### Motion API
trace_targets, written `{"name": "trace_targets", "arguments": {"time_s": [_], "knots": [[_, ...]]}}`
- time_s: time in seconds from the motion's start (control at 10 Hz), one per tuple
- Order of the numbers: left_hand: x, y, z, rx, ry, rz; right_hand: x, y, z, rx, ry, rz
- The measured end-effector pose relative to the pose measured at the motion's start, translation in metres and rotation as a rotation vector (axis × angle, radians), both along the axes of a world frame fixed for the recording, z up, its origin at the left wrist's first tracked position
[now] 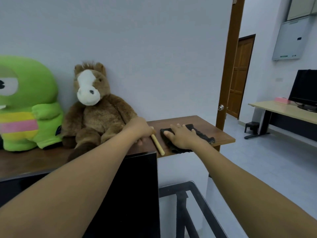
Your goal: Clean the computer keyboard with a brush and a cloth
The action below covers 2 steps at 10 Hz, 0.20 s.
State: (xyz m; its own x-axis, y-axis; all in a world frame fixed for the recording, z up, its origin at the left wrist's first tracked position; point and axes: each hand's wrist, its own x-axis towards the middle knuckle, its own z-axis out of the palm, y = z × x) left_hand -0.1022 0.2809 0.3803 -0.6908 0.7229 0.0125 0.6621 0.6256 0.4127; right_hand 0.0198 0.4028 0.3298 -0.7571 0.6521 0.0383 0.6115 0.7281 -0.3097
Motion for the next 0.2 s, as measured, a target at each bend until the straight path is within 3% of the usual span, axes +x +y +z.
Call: {"name": "trace_targets", "arguments": {"time_s": [0.2], "knots": [[-0.029, -0.071, 0.037, 0.102, 0.017, -0.043, -0.019, -0.046, 0.042, 0.016, 0.089, 0.003]]}}
